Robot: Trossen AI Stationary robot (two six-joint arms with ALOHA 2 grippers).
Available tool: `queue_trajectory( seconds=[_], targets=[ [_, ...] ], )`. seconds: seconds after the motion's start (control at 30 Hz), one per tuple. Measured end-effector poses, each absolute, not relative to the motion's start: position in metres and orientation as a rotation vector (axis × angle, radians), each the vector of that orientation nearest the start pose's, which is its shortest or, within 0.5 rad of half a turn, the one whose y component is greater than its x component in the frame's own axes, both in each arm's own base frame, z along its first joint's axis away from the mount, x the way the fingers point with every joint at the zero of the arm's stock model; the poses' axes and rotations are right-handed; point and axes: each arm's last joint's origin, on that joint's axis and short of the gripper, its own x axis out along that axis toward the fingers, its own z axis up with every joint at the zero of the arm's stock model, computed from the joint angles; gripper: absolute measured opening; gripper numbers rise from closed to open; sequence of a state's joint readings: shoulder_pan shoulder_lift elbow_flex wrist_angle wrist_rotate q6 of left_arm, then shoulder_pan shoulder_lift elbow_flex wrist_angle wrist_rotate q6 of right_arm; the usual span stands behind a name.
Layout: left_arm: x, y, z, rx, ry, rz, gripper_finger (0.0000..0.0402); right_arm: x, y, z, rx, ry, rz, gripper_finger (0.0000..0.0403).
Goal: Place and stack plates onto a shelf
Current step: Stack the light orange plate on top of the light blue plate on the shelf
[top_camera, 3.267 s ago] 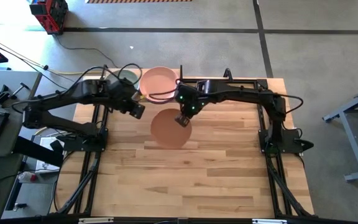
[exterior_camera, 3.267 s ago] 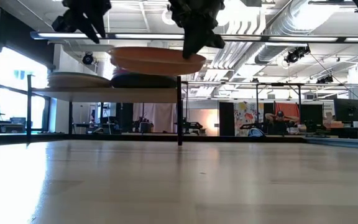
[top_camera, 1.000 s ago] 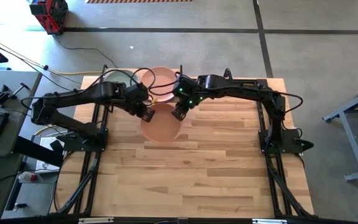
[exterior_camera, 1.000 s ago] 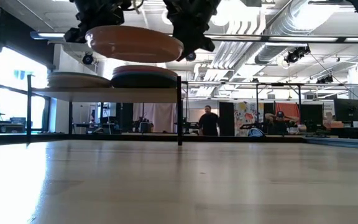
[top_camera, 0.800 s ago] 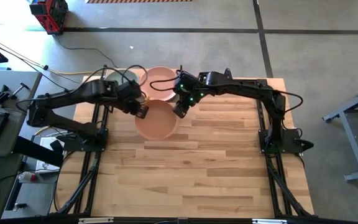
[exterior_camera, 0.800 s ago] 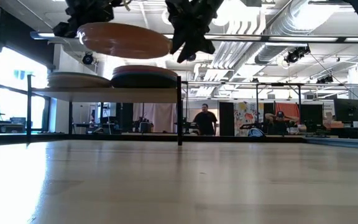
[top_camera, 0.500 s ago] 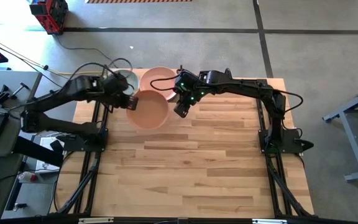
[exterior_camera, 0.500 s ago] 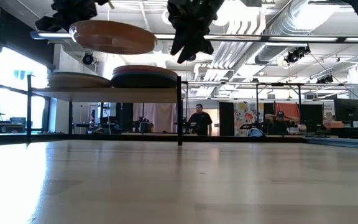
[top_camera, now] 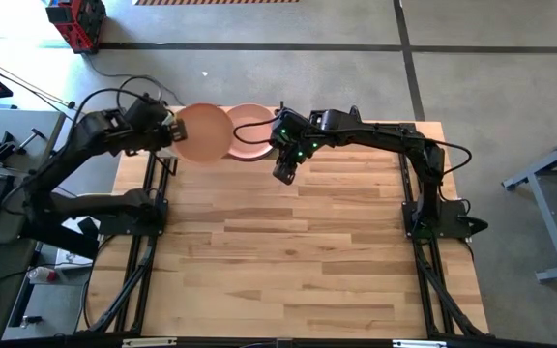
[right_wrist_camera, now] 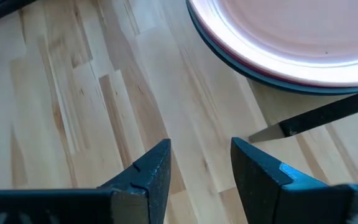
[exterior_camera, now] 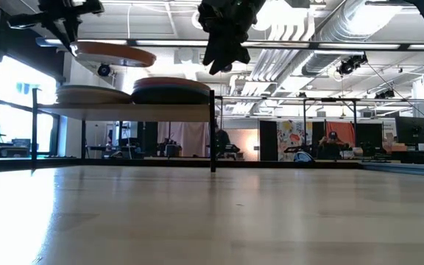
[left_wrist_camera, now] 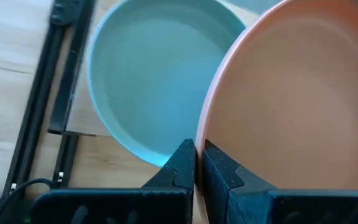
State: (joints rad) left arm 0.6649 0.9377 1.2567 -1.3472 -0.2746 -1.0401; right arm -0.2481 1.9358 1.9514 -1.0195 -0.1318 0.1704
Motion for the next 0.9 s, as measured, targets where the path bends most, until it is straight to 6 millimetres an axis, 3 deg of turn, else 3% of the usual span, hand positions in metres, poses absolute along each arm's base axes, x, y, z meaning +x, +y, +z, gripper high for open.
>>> queue_trajectory(
  seconds=[0.5, 0.9],
  targets=[
    [0.075, 0.099, 0.361, -1.293, 0.372, 1.686, 0.0001, 0.396, -0.092, 0.33, 0.308, 1.027, -0.164, 0.0145],
    [0.084, 0.121, 0.346, -1.321, 0.518, 1.801, 0.0001, 0.399, -0.074, 0.33, 0.28, 1.041, -0.12, 0.0145]
  ],
)
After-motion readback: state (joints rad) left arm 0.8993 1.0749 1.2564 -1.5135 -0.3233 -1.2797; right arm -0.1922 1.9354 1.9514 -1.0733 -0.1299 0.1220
